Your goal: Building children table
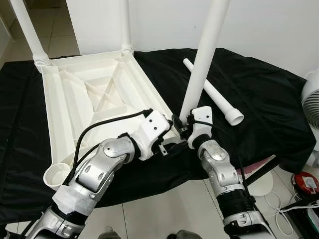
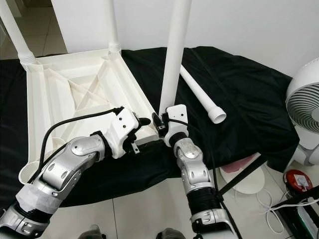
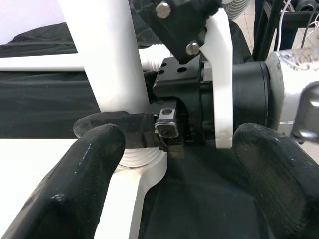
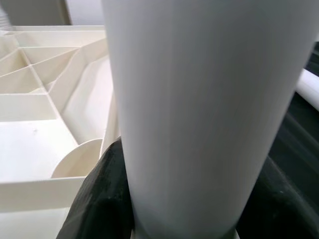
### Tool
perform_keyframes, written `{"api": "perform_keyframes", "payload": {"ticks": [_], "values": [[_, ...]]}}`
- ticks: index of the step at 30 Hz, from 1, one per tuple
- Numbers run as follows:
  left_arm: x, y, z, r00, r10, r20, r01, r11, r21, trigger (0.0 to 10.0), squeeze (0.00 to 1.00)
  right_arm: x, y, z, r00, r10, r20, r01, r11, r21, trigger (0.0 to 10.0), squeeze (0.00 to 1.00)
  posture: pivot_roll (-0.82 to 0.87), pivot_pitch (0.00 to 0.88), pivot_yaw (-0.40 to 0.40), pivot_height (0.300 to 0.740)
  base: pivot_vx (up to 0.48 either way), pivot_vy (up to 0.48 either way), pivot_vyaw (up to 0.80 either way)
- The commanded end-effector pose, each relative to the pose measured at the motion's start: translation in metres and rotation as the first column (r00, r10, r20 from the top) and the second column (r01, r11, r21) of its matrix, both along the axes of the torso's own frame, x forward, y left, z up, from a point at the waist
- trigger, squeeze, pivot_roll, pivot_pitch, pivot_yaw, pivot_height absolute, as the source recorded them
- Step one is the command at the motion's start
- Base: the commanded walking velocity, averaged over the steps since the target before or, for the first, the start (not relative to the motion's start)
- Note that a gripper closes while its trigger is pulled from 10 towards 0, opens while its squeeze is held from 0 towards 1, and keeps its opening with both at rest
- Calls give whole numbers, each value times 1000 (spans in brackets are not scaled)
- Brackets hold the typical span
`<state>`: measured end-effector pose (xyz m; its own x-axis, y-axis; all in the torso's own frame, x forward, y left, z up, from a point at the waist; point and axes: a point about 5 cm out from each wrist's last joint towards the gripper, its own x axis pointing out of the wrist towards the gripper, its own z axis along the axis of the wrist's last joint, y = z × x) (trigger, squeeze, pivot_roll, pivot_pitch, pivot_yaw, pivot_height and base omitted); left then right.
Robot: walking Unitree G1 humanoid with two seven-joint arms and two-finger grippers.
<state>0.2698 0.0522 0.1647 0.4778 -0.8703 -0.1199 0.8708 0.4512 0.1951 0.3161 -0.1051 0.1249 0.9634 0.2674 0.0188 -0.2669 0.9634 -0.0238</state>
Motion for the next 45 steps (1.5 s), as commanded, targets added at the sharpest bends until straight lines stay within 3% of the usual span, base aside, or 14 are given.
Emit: {"api": "perform_keyframes", "payload": {"ticks": [1,6,11,12,15,16,28,29,30,45], "values": [[-3,-1,2,999,-35,0,35,999,4,10000,0,-2,-9,-15,996,-61,-68,57,997,-48,10000,0,34,0,-57,740,0,0,0],[0,-1,4,1000,-18,5,18,1000,-11,10000,0,-5,-3,-14,985,-155,-76,154,988,-20,10000,0,32,0,-58,740,0,0,0],[0,-2,4,1000,-19,6,19,1000,-13,10000,0,-8,-3,-11,983,-176,-56,176,984,-7,10000,0,33,0,-56,740,0,0,0],[0,-2,5,1000,-19,7,19,1000,-13,10000,0,-9,-5,-9,980,-193,-38,193,981,-9,10000,824,34,0,-57,740,0,0,0],[0,-2,5,1000,-19,7,19,1000,-13,10000,0,-9,-5,-9,980,-193,-38,193,981,-9,10000,824,34,0,-57,740,0,0,0],[0,-1,5,1000,-18,7,18,1000,-13,10000,0,-11,-6,-7,981,-191,-27,191,982,3,10000,1000,34,0,-57,740,0,0,0],[-1,3,6,1000,-2,4,2,1000,-15,10000,0,-28,-11,-4,978,-210,6,210,978,2,10000,1000,31,0,-52,740,0,0,0],[-1,3,5,1000,-2,3,2,1000,-15,10000,0,-33,-11,-4,981,-194,6,194,981,-8,10000,212,30,0,-50,740,0,0,0],[0,4,6,1000,-1,3,1,1000,-14,10000,0,-38,-11,-3,984,-179,9,179,984,-20,10000,0,27,0,-50,740,0,0,0],[17,23,13,997,75,35,-75,997,-1,10000,0,-67,-5,-3,999,37,36,-34,996,-85,10000,0,16,0,-38,740,0,0,0]]}}
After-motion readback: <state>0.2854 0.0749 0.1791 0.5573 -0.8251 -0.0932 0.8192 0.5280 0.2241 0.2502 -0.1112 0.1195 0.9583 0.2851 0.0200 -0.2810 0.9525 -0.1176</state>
